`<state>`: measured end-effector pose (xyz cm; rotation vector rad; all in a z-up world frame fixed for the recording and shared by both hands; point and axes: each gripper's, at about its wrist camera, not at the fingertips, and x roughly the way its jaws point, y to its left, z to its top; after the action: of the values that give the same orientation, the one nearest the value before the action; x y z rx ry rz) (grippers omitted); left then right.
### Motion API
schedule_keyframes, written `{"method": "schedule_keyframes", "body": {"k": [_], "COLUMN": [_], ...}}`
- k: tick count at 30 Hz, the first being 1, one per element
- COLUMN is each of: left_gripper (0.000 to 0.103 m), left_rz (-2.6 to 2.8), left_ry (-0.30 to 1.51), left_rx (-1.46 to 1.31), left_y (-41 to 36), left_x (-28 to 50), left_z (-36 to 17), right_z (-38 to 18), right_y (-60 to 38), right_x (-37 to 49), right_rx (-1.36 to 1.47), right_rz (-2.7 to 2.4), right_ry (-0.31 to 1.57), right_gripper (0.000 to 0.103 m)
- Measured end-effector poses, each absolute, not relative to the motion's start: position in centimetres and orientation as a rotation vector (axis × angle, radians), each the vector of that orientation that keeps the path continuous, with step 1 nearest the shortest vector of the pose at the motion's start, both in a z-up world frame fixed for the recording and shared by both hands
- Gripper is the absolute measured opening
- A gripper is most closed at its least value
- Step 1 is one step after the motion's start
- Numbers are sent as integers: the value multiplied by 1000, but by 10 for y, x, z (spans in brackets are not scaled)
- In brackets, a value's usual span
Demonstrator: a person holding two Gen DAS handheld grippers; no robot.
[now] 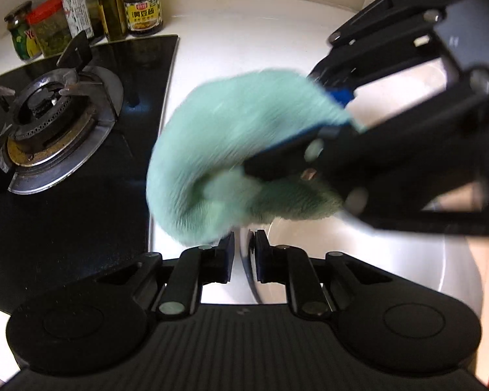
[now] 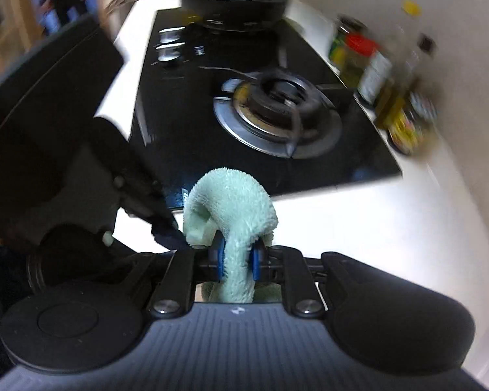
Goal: Clean bowl
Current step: 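Hold the bowl rim with the left tool while the right tool scrubs the inner bottom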
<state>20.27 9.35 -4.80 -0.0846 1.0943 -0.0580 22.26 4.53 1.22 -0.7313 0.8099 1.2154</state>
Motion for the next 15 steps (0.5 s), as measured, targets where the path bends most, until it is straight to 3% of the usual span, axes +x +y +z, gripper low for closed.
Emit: {"method": "schedule_keyframes", "body": {"k": [6, 15], "left_gripper": [19, 25], "left_rz": [-45, -70], "left_ry": [1086, 1077], "left_rx": [-76, -98], "left_y": [93, 94], "left_x": [206, 210], "left_z": [-51, -53], "right_z": [7, 17], "right_y": [-5, -54], "right_x": [234, 170], "right_rx": [-699, -707], "right_rz": [970, 835], "right_ry": [932, 1044], "right_gripper": [13, 13]}}
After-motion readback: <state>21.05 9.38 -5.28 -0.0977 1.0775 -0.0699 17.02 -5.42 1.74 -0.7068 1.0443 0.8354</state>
